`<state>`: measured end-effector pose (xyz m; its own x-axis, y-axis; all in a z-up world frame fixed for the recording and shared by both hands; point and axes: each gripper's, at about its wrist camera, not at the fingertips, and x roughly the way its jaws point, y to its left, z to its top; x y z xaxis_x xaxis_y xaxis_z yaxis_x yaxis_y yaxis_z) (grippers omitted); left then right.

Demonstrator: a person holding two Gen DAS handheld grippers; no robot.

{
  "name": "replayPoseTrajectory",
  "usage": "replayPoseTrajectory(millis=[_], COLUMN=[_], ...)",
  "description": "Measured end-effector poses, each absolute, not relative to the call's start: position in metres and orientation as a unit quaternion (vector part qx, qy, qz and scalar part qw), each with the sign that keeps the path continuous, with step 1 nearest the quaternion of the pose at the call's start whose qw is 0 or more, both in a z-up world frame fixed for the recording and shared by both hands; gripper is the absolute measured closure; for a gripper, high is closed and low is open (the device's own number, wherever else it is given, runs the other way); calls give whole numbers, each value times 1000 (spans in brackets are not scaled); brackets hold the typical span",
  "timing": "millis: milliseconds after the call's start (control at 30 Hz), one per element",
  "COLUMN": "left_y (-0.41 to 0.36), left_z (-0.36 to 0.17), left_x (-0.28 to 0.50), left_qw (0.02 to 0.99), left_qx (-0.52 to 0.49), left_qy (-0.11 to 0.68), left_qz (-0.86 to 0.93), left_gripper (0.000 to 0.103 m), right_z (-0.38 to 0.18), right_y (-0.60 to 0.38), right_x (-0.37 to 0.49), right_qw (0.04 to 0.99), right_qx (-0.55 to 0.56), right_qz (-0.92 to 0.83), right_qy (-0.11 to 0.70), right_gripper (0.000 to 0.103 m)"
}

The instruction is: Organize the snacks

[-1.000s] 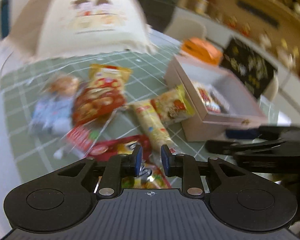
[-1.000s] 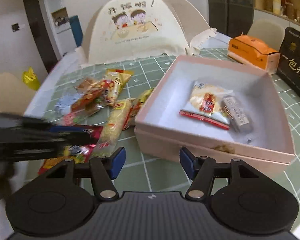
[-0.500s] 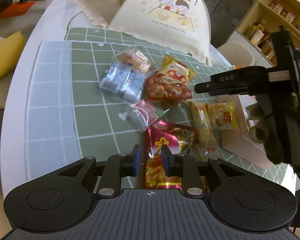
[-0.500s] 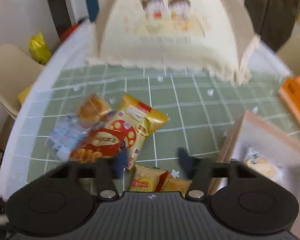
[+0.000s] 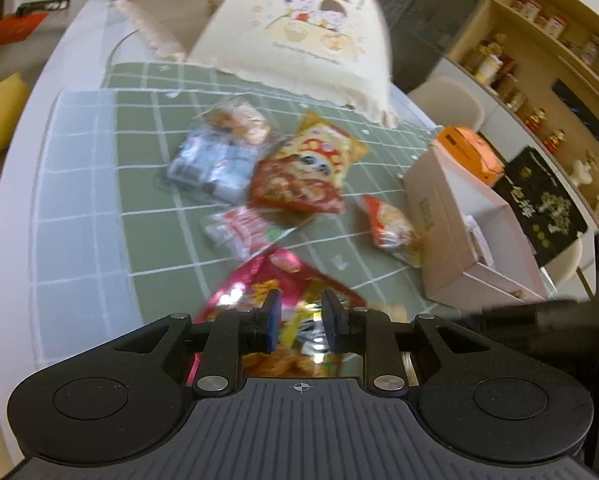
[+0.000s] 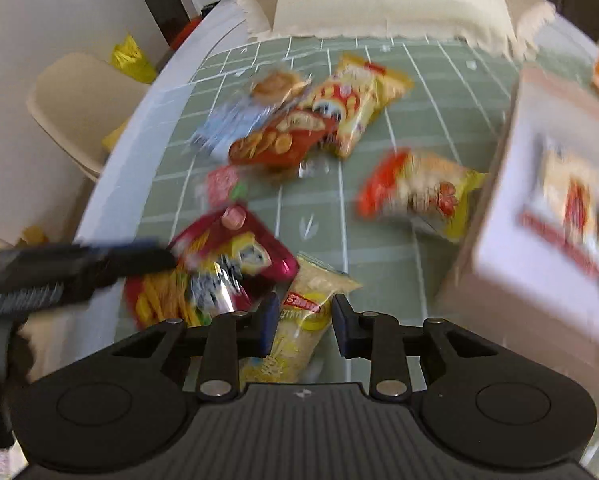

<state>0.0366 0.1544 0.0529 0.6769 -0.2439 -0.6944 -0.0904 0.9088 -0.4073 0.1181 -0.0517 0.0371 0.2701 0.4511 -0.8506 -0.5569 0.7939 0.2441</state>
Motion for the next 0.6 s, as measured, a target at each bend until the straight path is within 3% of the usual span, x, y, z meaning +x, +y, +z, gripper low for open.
replayPoseTrajectory(millis=[167, 233, 300, 600], left_y=[142, 140, 136, 83], left_z=[58, 59, 63, 61], left_x=[45, 49, 55, 178], left_qw=[898, 896, 898, 906], left_qx=[-187, -190, -185, -101], left_qy=[396, 397, 394, 390], left_qz=[-49, -54, -62, -129], left_gripper=[77, 77, 77, 77], right_z=[41, 46, 50, 33], right_y=[-84, -100, -115, -133], right_x=[81, 74, 75, 124], right_qw=[821, 834, 851, 873], right_qx=[-45, -36, -28, 12], right_qz=[301, 294, 274, 168], right_qy=[483, 465, 448, 458], right_gripper=[68, 46, 37, 38])
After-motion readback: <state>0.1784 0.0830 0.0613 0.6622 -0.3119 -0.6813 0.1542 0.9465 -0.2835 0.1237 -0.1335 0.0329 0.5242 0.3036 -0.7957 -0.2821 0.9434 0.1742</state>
